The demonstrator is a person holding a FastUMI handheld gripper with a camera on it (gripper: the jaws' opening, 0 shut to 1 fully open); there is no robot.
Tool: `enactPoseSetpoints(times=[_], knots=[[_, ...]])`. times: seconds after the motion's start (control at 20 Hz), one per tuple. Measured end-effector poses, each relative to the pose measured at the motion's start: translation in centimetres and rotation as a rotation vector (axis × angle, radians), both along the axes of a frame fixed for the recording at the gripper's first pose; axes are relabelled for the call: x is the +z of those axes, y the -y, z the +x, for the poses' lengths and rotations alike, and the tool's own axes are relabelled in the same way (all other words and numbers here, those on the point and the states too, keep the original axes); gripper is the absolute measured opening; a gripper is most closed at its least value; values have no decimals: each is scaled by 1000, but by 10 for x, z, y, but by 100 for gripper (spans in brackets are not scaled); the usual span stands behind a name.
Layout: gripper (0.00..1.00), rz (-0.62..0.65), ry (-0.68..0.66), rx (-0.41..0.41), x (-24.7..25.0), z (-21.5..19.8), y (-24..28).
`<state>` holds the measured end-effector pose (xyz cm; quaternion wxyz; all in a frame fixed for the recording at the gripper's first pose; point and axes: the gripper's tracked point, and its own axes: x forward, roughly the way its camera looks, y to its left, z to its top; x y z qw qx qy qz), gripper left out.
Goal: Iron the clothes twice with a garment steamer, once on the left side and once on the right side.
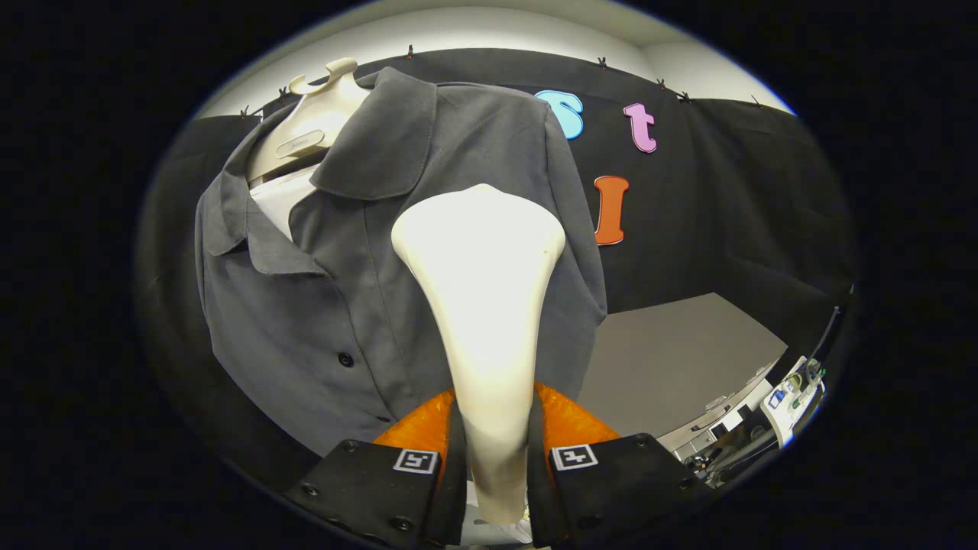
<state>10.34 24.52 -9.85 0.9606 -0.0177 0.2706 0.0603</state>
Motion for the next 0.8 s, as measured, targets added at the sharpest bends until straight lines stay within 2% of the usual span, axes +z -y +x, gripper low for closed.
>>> enactPoseSetpoints(times=[0.45, 0.8], knots=[[40, -21, -52, -8, -23, -4, 8], [40, -45, -130, -9, -65, -21, 14]])
